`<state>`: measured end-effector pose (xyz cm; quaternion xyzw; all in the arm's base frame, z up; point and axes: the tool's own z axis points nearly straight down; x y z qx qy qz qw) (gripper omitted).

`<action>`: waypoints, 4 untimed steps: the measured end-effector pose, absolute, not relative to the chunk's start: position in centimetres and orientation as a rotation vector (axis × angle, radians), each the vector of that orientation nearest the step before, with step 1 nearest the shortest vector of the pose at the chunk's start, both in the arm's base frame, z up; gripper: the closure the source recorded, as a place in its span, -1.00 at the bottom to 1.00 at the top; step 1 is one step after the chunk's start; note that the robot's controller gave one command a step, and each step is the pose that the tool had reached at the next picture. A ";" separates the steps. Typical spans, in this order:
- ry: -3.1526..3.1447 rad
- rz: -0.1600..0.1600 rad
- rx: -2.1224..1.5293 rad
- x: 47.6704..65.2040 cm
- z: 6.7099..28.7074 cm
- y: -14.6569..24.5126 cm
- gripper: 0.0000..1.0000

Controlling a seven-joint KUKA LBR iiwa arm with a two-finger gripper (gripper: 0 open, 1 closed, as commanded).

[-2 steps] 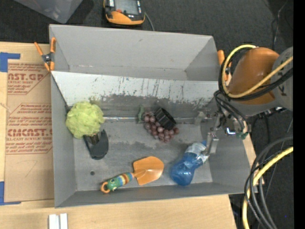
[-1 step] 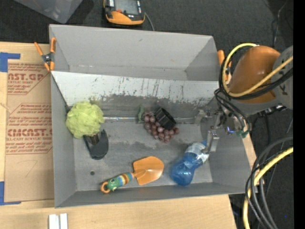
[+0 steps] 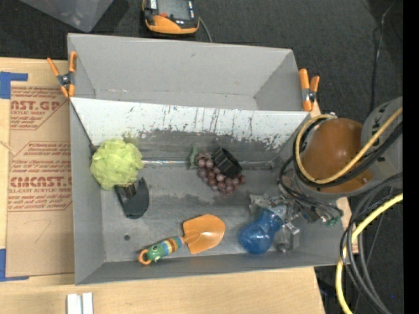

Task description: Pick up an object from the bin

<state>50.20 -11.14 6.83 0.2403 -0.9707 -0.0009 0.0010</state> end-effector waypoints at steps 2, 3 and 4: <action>-2.893 -0.013 1.205 48.6 9.9 -8.5 -1.00; -2.900 0.002 1.221 49.6 6.9 -8.7 -1.00; -2.712 0.000 1.610 49.4 7.1 -6.9 1.00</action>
Offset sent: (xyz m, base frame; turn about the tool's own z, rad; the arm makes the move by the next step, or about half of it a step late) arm -0.0146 0.0245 0.0317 -0.3035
